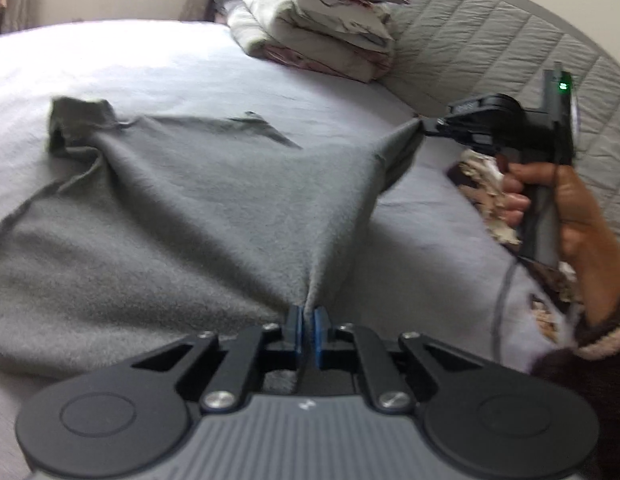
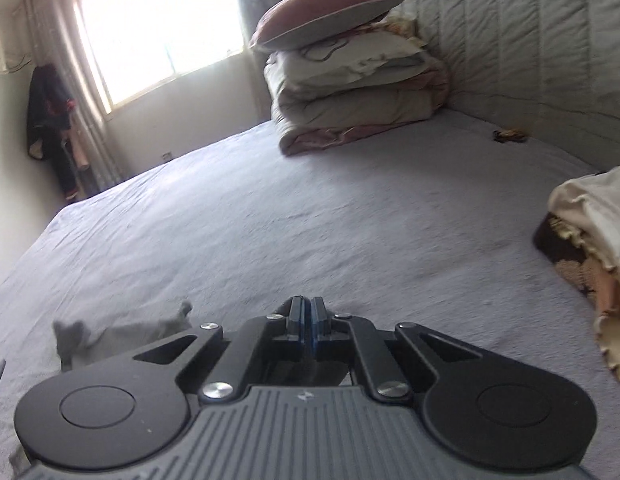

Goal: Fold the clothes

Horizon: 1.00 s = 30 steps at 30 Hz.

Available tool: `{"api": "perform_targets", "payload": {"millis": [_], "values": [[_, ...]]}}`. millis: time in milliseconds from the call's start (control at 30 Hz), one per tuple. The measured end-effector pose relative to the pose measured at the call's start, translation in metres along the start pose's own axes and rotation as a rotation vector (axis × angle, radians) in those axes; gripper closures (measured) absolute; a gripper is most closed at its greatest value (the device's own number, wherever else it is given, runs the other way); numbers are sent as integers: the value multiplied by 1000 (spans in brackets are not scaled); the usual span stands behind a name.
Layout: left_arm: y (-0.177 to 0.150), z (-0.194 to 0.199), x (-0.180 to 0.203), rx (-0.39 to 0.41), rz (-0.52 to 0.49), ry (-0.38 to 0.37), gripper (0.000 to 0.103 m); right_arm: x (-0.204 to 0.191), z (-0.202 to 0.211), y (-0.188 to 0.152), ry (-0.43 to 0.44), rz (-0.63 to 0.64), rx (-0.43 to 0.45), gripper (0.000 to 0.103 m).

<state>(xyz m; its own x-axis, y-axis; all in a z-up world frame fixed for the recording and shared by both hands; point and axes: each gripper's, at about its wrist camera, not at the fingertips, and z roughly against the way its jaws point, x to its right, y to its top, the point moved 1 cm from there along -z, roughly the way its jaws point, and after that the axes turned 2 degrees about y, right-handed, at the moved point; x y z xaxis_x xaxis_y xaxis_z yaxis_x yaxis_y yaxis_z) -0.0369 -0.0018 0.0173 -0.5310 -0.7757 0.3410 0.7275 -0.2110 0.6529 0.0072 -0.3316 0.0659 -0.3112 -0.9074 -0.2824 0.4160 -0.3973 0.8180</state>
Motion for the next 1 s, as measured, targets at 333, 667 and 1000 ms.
{"api": "perform_targets", "payload": {"millis": [333,667,1000], "values": [[-24,-8,27,-155,-37,-99,98,17,-1,-9,-89,32,-84,99],[-28,-21,8,-261,17,-79,93,3,-7,-15,-57,67,-148,88],[3,-5,-27,-88,119,-13,63,11,-34,-31,11,-13,-318,63]]}}
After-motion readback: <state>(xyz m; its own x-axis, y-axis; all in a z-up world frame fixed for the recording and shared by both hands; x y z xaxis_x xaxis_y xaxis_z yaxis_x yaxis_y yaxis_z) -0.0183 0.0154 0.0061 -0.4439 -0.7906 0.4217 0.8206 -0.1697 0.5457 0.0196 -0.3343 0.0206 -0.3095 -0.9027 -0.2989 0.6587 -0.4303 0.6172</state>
